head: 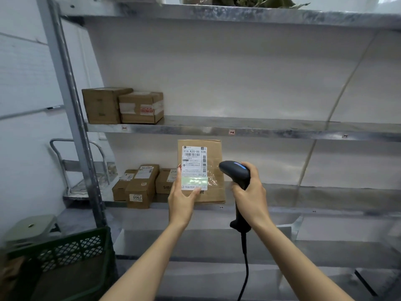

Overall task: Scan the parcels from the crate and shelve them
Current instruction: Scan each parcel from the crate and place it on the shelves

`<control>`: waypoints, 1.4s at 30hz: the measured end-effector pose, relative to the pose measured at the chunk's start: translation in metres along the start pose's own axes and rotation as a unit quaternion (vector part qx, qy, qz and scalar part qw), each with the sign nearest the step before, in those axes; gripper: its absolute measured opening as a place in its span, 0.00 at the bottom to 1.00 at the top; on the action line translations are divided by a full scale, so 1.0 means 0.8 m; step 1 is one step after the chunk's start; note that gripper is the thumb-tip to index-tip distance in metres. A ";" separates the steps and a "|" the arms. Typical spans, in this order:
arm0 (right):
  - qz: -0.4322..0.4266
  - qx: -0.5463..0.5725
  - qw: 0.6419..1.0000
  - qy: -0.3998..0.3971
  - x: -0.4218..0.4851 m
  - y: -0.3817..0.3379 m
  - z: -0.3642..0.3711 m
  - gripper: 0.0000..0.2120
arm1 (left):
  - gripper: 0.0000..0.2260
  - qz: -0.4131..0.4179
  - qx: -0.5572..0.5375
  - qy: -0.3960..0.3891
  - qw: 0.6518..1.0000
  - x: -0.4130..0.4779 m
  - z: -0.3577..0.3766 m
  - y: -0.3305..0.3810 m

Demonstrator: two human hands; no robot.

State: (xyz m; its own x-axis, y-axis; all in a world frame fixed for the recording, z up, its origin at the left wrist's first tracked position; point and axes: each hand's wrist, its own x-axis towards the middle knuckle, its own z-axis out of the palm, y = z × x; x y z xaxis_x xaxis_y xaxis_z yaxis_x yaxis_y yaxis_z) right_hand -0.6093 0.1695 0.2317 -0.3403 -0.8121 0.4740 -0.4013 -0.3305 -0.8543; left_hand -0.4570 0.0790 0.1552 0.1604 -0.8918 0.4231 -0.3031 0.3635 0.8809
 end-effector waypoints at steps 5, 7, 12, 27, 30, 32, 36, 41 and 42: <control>-0.007 0.011 1.000 -0.004 0.005 0.002 -0.006 0.22 | 0.38 0.007 0.017 0.035 0.999 0.012 -0.017 0.024; -0.010 0.015 1.000 -0.006 0.008 0.003 -0.007 0.22 | 0.37 0.014 0.023 0.043 0.999 0.019 -0.023 0.032; -0.015 0.020 1.000 0.000 0.020 0.004 -0.003 0.22 | 0.37 0.041 0.027 0.037 0.998 0.046 -0.038 0.049; -0.009 0.009 0.998 0.067 0.085 0.008 0.083 0.23 | 0.38 0.106 -0.017 -0.007 0.994 0.182 -0.076 0.053; -0.007 0.011 0.997 0.080 0.095 0.010 0.102 0.23 | 0.38 0.109 -0.017 -0.018 0.994 0.209 -0.082 0.047; -0.004 0.005 0.996 0.084 0.100 0.012 0.111 0.23 | 0.38 0.110 -0.018 -0.022 0.994 0.224 -0.084 0.044; 0.003 -0.003 0.996 0.085 0.109 0.016 0.121 0.23 | 0.38 0.101 -0.016 -0.030 0.994 0.247 -0.082 0.038; 0.004 -0.003 0.997 0.078 0.126 0.020 0.123 0.23 | 0.37 0.080 -0.011 -0.028 0.996 0.265 -0.076 0.026; 0.003 -0.002 0.997 0.075 0.129 0.021 0.123 0.23 | 0.37 0.074 -0.008 -0.027 0.997 0.268 -0.075 0.024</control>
State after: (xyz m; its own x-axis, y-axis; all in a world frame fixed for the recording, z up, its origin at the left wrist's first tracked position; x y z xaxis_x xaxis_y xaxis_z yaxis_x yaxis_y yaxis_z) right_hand -0.5680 0.0327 0.2453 -0.4657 -0.7330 0.4958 -0.4023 -0.3237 -0.8564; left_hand -0.3717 -0.0892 0.2757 0.0631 -0.8410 0.5374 -0.3041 0.4967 0.8129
